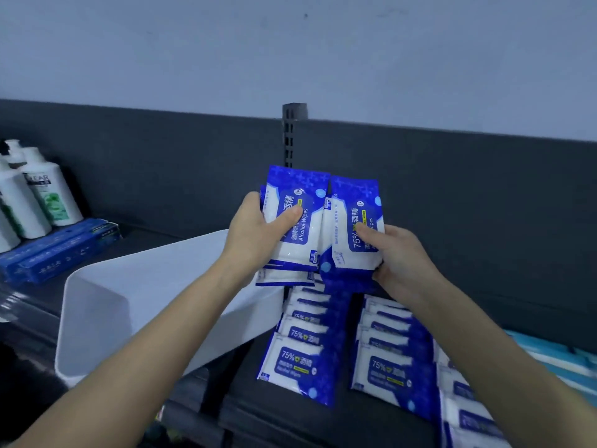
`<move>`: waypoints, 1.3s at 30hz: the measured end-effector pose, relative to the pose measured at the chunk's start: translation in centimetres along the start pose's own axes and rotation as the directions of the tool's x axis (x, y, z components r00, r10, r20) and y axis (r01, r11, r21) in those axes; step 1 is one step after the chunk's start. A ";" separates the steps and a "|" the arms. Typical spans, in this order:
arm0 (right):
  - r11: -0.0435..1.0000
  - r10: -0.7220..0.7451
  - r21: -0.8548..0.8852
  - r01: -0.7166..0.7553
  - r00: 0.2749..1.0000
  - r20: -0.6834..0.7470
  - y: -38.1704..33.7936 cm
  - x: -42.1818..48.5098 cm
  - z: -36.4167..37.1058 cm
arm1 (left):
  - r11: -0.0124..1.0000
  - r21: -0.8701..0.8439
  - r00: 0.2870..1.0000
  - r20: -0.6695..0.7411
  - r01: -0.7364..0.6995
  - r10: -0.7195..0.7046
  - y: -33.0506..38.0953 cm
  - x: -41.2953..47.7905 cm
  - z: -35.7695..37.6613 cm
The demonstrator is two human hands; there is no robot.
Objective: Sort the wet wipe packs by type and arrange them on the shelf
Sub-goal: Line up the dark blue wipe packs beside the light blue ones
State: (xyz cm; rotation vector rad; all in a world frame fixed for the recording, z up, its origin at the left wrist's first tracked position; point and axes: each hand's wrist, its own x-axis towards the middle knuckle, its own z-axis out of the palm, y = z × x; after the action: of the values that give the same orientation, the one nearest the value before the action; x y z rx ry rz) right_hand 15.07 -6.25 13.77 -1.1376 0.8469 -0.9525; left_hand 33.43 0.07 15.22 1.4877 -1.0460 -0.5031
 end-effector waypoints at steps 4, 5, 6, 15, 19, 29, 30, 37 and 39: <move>0.999 0.034 -0.005 -0.035 0.995 -0.090 1.3 -1.8 -4.6 | 1.000 0.011 0.996 0.088 0.016 -0.017 -0.9 -2.0 5.1; 0.999 0.047 -0.003 -0.048 0.993 -0.110 1.8 -2.2 -5.8 | 1.000 0.007 0.994 0.105 0.027 -0.028 -1.3 -2.5 6.3; 0.998 0.065 0.000 -0.065 0.990 -0.129 2.3 -2.6 -7.1 | 0.999 0.000 0.991 0.124 0.046 -0.045 -1.6 -3.0 7.5; 0.979 0.200 0.035 -0.199 0.931 -0.306 6.6 -6.0 -17.0 | 0.976 0.017 0.949 0.231 0.216 -0.214 -5.5 -7.4 18.1; 0.983 0.153 -0.028 -0.179 0.903 -0.401 7.9 -7.3 -20.3 | 0.974 0.050 0.932 0.282 0.222 -0.227 -6.5 -8.4 22.4; 0.938 -0.001 -0.281 -0.202 0.810 -0.586 10.8 -6.9 -23.5 | 0.974 0.168 0.836 0.504 0.153 -0.218 -8.5 -7.2 27.3; 0.909 -0.042 -0.355 -0.216 0.803 -0.595 11.0 -6.7 -23.3 | 0.973 0.167 0.830 0.512 0.158 -0.222 -8.6 -6.9 27.2; 0.815 -0.294 -0.556 -0.166 0.708 -0.642 9.6 -6.3 -22.1 | 0.975 -0.010 0.873 0.448 0.221 -0.193 -8.7 -6.0 25.4; 0.931 -0.201 -0.358 -0.067 0.726 -0.658 8.7 -6.2 -20.5 | 0.962 -0.106 0.893 0.411 0.250 -0.186 -8.1 -6.2 24.8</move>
State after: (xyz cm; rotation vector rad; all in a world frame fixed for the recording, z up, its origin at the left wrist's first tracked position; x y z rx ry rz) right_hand -4.39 -6.33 1.27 -1.1259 1.6552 -1.3556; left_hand 12.98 -9.38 0.61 1.3998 -1.1238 -1.0619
